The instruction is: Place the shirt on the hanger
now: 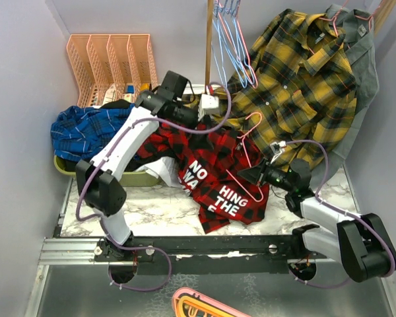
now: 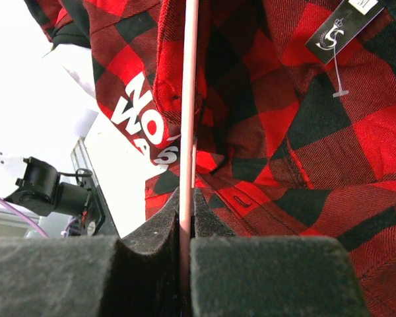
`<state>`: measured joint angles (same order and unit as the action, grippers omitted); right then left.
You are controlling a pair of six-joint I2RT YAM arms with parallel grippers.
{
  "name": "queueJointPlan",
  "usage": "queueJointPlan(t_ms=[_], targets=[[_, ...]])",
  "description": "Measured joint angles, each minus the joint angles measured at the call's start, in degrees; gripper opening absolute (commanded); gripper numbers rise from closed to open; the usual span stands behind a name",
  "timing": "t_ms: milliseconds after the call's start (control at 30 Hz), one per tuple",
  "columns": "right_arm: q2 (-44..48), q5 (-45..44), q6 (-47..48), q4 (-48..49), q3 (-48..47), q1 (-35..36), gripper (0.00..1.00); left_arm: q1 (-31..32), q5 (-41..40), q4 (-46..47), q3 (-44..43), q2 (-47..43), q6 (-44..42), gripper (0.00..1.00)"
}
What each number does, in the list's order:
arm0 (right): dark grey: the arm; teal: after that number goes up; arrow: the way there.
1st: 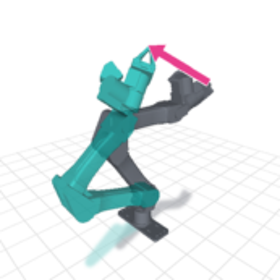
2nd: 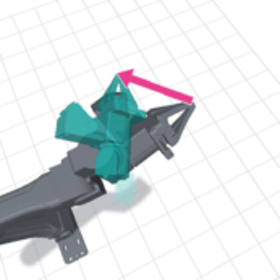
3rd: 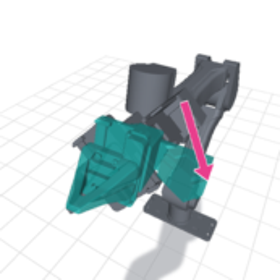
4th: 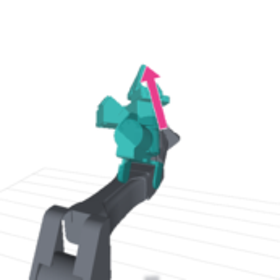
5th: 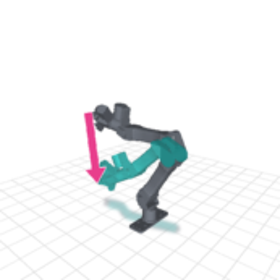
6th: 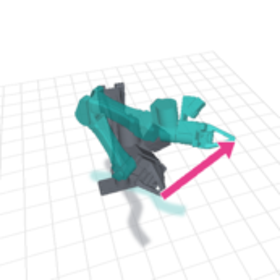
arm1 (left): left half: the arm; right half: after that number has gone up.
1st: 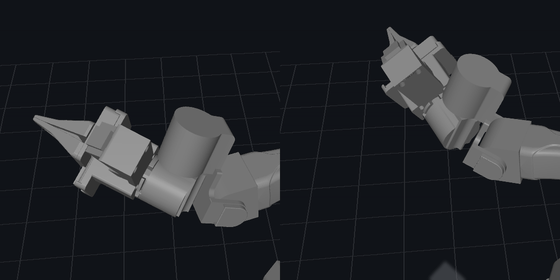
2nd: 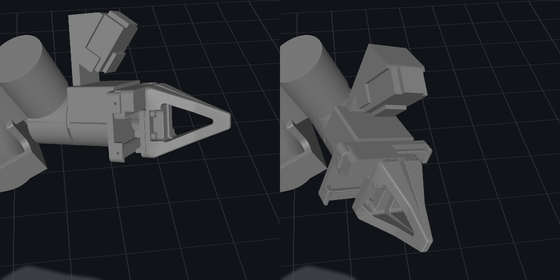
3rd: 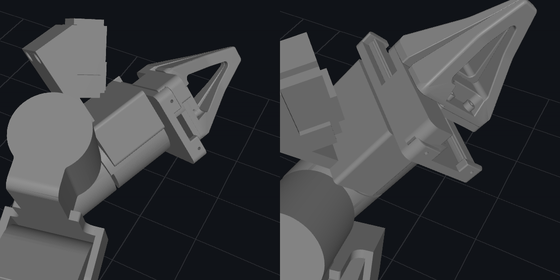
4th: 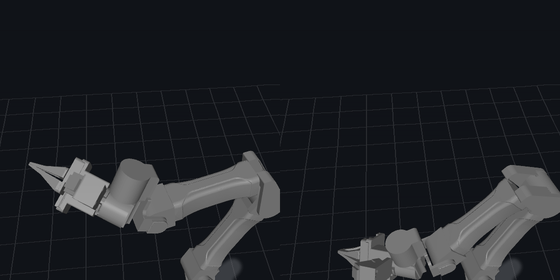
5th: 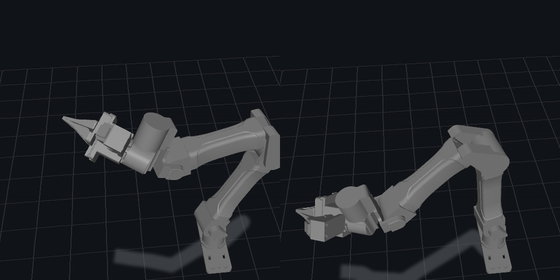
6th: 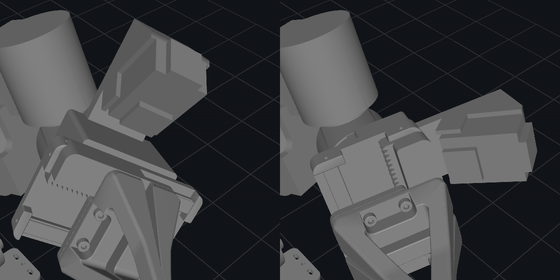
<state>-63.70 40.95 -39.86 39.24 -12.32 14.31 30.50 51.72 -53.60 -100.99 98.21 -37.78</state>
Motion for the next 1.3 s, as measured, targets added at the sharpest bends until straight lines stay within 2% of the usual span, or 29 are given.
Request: queueJointPlan(t_ms=[100,267,333,567,700,967,1300], targets=[[-0.57,0.00,1.20,0.66,0.02,0.00,0.01,-1.92,4.09,-1.79,-7.74,5.40,-2.49,0.99],[-1.57,-0.02,3.34,1.18,0.07,0.00,0.01,0.74,7.54,-14.60,-33.29,22.43,-8.35,0.99],[-2.40,-0.04,3.89,1.36,0.07,0.00,0.01,1.46,8.20,-17.55,-38.56,27.19,-9.29,0.99],[-3.21,-0.39,4.22,2.93,1.18,0.00,0.01,1.46,8.13,-19.10,-34.69,29.99,-7.80,0.99],[-1.95,-0.96,4.59,2.91,1.92,0.00,0.01,1.22,7.28,-18.36,-36.37,30.08,-5.68,0.99],[-1.49,-1.25,5.01,2.93,1.97,0.00,0.01,1.25,4.55,-12.87,-37.27,30.99,-0.46,0.99],[-1.75,-1.29,5.64,2.97,1.97,0.00,0.01,1.22,1.42,-7.80,-36.02,35.12,0.00,0.98]])
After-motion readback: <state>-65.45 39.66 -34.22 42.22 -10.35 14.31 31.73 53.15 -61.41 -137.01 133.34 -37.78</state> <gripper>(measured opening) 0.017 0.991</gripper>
